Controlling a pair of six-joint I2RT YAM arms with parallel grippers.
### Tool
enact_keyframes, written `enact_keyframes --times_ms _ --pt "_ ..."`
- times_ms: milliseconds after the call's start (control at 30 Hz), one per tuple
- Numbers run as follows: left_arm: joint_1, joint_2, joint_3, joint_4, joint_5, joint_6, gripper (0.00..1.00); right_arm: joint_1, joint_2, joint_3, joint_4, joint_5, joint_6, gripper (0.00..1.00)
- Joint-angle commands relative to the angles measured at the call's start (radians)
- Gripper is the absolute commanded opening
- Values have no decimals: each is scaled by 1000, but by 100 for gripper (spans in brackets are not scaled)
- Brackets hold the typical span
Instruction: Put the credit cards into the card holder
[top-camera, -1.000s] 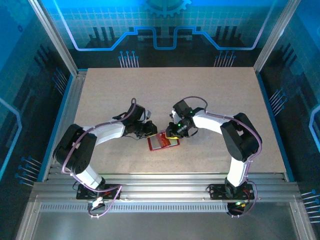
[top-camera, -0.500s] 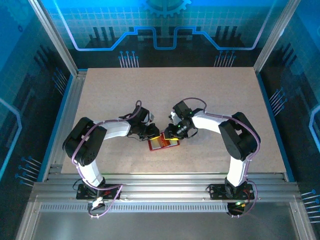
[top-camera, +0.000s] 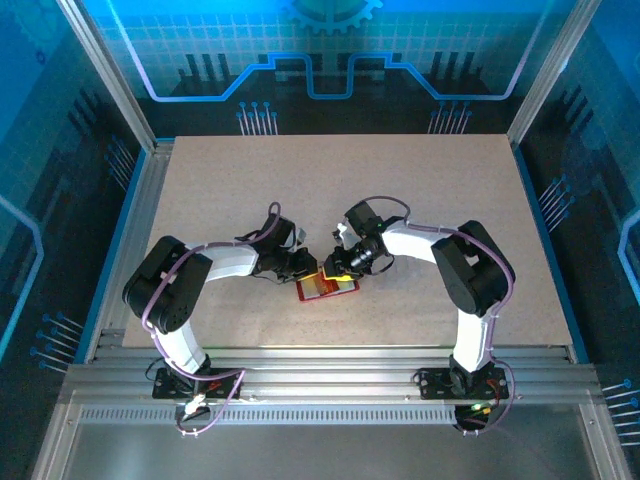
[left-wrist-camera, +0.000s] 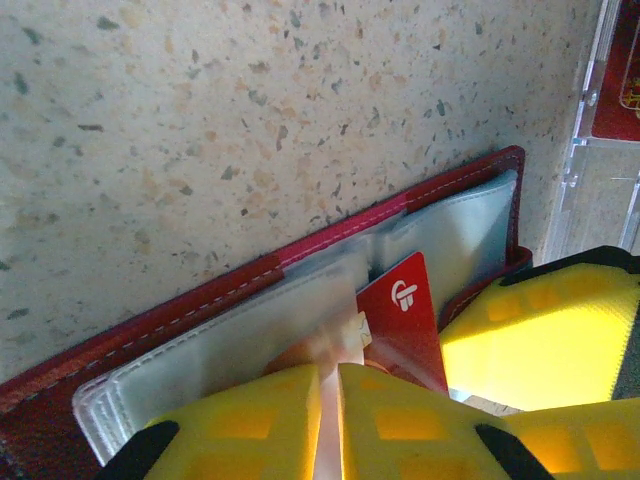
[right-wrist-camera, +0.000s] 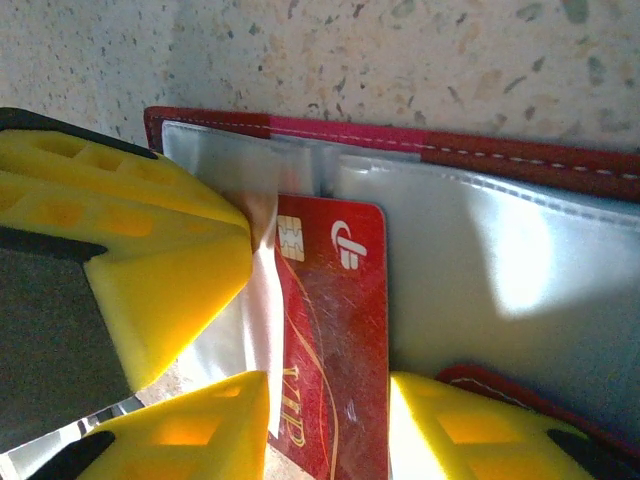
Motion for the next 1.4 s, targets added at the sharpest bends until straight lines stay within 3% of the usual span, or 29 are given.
enact_keyframes --times_ms 0,233,467,700,900,1367 --pt "20 47 -66 -80 -79 7 16 4 63 0 18 -42 -8 35" --pt "22 55 -80 -60 -76 5 16 -14 85 -15 70 -95 15 29" --pt "25 8 -57 -67 -8 0 21 -24 86 -16 69 -84 15 0" --pt "44 -126 -49 -117 42 -7 29 -25 100 -19 78 -55 35 0" --pt "81 -185 -91 -180 -28 10 23 -24 82 -27 80 -27 43 0" --pt "74 -57 -100 -152 -56 43 20 -17 19 -100 169 47 141 0"
